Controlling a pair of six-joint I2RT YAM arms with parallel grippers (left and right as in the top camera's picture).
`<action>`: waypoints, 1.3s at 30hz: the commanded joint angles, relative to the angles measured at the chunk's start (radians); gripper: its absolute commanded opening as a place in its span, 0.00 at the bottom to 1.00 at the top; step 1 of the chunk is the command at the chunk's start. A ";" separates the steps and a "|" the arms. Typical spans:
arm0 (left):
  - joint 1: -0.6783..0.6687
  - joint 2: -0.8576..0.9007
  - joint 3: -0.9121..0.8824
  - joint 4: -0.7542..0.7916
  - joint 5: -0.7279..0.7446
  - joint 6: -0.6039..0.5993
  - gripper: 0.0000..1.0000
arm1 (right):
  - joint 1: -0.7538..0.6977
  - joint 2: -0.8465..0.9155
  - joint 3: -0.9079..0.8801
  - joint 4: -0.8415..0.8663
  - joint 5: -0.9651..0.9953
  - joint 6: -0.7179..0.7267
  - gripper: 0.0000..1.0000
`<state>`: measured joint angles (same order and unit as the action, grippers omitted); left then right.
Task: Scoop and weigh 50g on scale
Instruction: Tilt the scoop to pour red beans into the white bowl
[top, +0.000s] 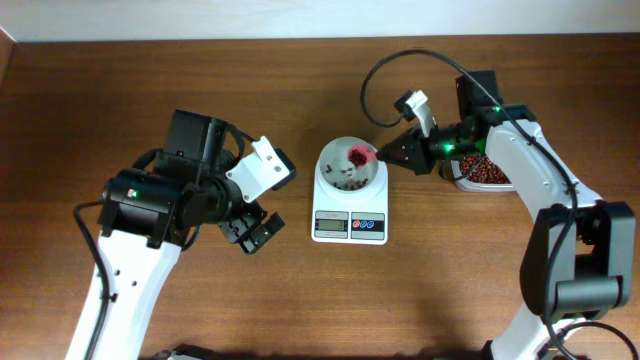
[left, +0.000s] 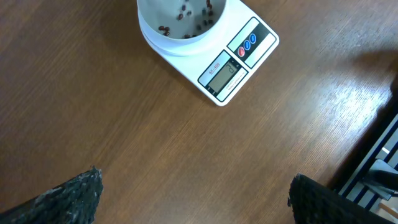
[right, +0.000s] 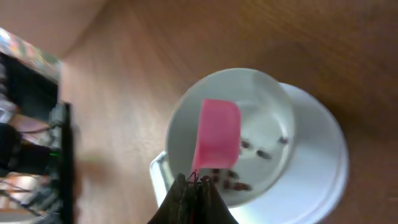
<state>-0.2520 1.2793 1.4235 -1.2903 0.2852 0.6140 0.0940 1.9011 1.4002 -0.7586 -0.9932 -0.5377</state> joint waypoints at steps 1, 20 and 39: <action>0.005 0.003 0.013 0.002 0.018 0.020 0.99 | 0.030 0.007 -0.005 -0.022 -0.018 -0.013 0.04; 0.005 0.003 0.013 0.002 0.018 0.020 0.99 | 0.059 -0.078 -0.005 -0.050 0.064 -0.012 0.04; 0.005 0.003 0.013 0.002 0.018 0.020 0.99 | 0.222 -0.170 0.043 -0.034 0.494 -0.012 0.04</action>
<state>-0.2520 1.2793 1.4235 -1.2903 0.2852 0.6136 0.2924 1.7771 1.4052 -0.7940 -0.5728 -0.5396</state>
